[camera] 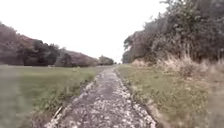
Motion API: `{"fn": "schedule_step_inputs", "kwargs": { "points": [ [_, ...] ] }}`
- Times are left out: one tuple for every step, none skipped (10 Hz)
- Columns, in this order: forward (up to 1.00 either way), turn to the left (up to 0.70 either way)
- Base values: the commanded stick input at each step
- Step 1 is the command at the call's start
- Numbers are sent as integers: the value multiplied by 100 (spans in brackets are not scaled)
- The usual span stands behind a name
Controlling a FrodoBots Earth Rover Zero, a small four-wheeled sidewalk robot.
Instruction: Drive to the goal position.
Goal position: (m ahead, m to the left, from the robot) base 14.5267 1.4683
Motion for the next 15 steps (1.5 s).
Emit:
{"fn": "schedule_step_inputs", "kwargs": {
  "points": [
    [99, 0],
    [99, 0],
    [99, 0],
    [99, 4],
    [99, 11],
    [99, 24],
    [99, 16],
    [99, 0],
    [99, 0],
    [99, 0],
    [99, 0],
    [99, 0],
    [99, 0],
    [99, 0],
    [99, 0]
  ]
}}
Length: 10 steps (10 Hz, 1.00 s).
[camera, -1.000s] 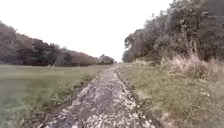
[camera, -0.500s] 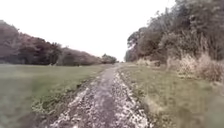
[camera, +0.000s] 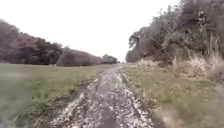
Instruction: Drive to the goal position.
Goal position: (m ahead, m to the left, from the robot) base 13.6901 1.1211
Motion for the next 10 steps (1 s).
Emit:
{"fn": "schedule_step_inputs", "kwargs": {
  "points": [
    [99, 0],
    [99, 0],
    [99, 0],
    [99, 0],
    [99, 0],
    [99, 0],
    [99, 0],
    [99, 0],
    [99, 0],
    [99, 0]
  ]
}}
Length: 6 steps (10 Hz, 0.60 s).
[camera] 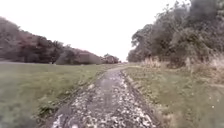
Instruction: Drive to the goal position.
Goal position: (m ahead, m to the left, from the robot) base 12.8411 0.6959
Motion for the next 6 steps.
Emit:
{"fn": "schedule_step_inputs", "kwargs": {
  "points": [
    [99, 0],
    [99, 0],
    [99, 0],
    [99, 0],
    [99, 0],
    [99, 0]
  ]
}}
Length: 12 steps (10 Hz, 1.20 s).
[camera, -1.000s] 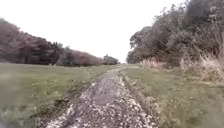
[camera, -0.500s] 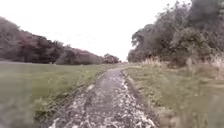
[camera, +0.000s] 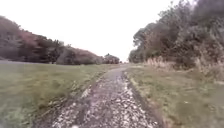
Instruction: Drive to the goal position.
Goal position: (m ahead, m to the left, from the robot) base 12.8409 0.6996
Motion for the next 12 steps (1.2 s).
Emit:
{"fn": "schedule_step_inputs", "kwargs": {
  "points": [
    [99, 0],
    [99, 0],
    [99, 0],
    [99, 0],
    [99, 0],
    [99, 0],
    [99, 0],
    [99, 0],
    [99, 0],
    [99, 0],
    [99, 0],
    [99, 0]
  ]
}}
